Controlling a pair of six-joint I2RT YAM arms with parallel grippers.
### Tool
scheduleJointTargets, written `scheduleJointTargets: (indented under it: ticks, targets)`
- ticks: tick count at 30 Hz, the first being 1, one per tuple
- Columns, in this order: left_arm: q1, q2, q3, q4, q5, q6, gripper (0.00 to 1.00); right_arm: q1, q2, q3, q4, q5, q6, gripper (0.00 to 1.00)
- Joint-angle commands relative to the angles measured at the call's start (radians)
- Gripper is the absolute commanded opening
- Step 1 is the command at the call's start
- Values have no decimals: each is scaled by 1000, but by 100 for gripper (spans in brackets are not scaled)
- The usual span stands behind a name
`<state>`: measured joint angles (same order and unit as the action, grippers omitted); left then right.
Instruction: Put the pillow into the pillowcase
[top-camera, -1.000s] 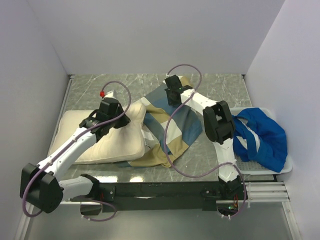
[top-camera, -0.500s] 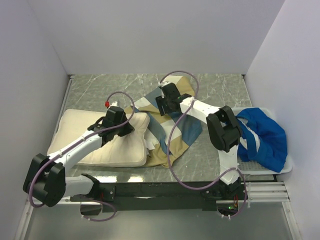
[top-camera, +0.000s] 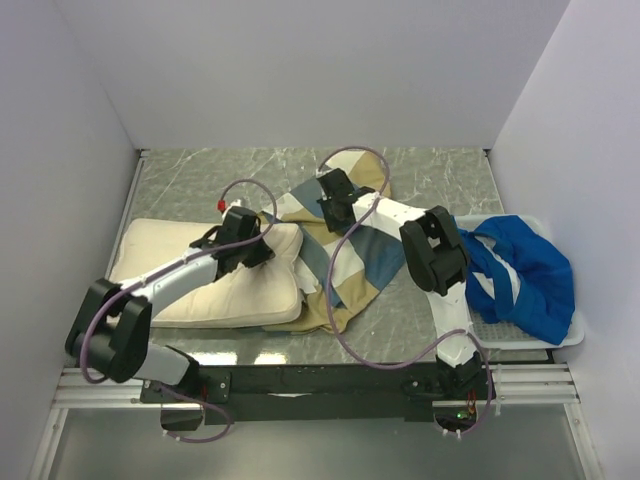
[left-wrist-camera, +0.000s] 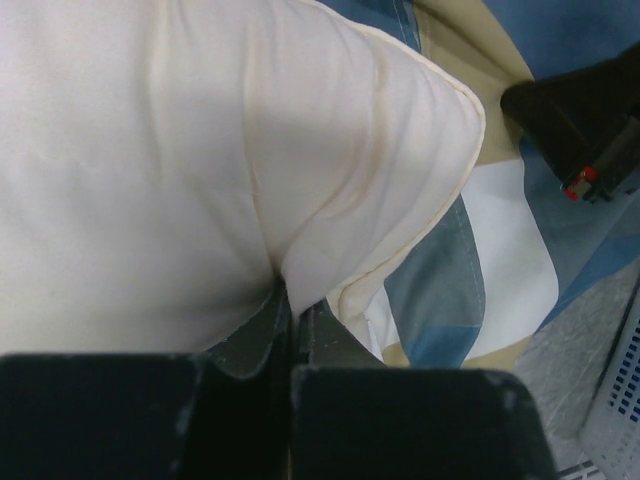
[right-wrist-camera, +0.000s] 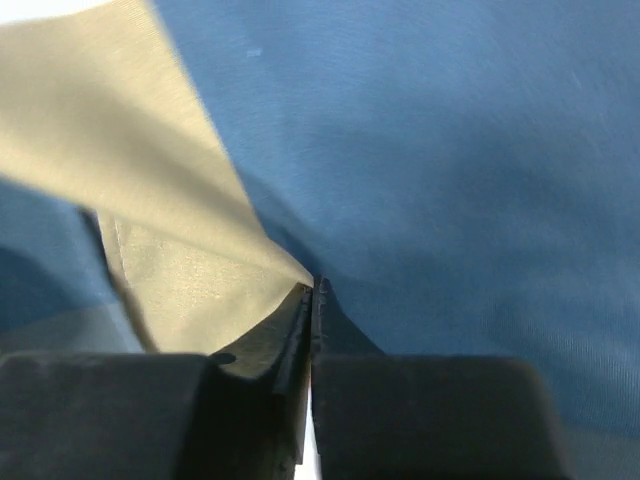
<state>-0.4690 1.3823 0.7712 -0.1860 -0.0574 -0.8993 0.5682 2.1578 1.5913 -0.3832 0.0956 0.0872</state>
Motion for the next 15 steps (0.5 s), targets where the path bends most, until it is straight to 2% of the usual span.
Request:
scheduleJointTargets:
  ticks: [1,5,9,12,15]
  targets:
    - [13,145,109,-6,-42,37,1,-59,-13,15,-74,93,138,0]
    - [44,332,262,-26,-47,89,1,-103,-175,-138,-28,49,268,0]
    - [85,474,436,-53,-6,108,1,-97,-344,-381,134,-55,393,0]
    - [89,537,531,-88,-25,144,1,-85,-386,-410,164,-92,428,0]
    - [89,543,548,-136,-25,187,1,-85,-381,-384,158,-91,433,0]
